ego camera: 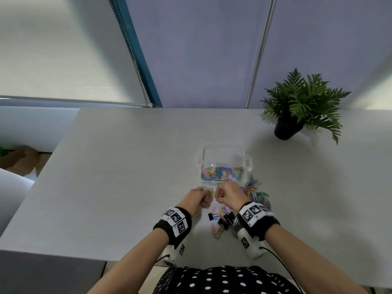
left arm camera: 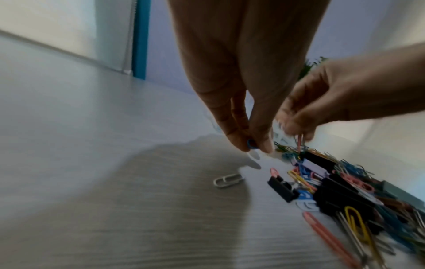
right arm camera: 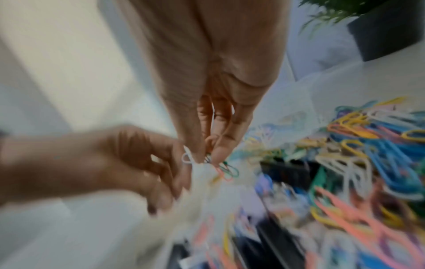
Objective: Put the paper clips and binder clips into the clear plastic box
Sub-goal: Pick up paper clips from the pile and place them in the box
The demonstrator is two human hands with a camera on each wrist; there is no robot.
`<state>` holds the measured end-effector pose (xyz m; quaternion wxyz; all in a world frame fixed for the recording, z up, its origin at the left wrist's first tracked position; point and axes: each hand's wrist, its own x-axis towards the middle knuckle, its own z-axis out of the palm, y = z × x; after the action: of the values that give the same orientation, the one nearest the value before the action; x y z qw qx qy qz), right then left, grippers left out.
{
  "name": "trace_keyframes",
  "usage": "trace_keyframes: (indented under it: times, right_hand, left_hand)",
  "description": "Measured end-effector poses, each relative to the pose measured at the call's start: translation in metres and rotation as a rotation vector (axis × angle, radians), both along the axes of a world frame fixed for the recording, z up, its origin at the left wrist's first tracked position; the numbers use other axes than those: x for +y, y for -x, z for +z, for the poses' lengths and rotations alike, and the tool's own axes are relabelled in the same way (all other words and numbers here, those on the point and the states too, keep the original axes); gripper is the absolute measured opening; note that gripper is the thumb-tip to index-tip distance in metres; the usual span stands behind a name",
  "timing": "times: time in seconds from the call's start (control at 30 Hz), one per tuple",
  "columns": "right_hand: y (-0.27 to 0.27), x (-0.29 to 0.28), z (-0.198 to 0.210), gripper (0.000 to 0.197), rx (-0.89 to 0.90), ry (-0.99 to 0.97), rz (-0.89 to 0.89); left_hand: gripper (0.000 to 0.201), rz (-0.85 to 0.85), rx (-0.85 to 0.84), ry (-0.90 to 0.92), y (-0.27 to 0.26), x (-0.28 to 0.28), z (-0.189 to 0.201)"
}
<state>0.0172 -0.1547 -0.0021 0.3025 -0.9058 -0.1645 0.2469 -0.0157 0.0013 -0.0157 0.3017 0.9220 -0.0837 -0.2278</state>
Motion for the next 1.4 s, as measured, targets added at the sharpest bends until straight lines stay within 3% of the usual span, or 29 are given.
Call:
trace_keyframes:
  times: [0.17,0.27,0.37,0.53,0.63,0.77,0.93,1.03,1.23,1.4]
  right_hand:
    - [-0.023,-0.009,0.043,0.012,0.012,-0.23,-0.099]
    - [-0.046,-0.008,0.055,0.006,-0.11,-0.293,-0.181]
    - [-0.058,-0.006,0.053,0.01,-0.234,-0.247,-0.189]
    - [-0.04,-0.017,0.032,0.005,-0.278,-0.03,-0.028]
    - [-0.021,-0.031,0.015,0.006,-0.241,0.066,0.002]
    - [-0.008,-0.041,-0.005,0.008,-0.269,0.19,0.04]
    - [-0.001,-0.04,-0.02,0.026,-0.349,0.37,0.237]
    - [-0.001,-0.04,-0.02,0.026,-0.312,0.38,0.237]
    - [0.003,-0.039,-0.026,0.024,-0.25,0.337,0.179]
    - [0.002,-0.037,-0.03,0.009,-0.21,0.328,0.148]
  left_hand:
    - [0.019,0.038,0.114,-0.049,0.004,-0.019,0.0]
    - [0.014,0.054,0.062,-0.132,0.006,-0.034,0.001]
    - [0.021,-0.005,0.005,-0.255,0.01,-0.046,0.007]
    - [0.027,-0.033,0.004,-0.381,0.02,-0.051,0.008]
    - [0.015,-0.026,0.042,-0.338,0.017,-0.05,0.008]
    - [0.019,-0.055,0.078,-0.284,0.009,-0.043,0.004]
    - [0.017,0.085,0.028,-0.177,-0.005,-0.03,0.01]
    - [0.01,0.192,0.044,-0.104,-0.014,-0.021,0.017]
    - [0.016,0.316,0.085,0.167,-0.035,-0.021,0.036]
    - [0.015,0.239,-0.039,0.06,-0.069,-0.018,0.046]
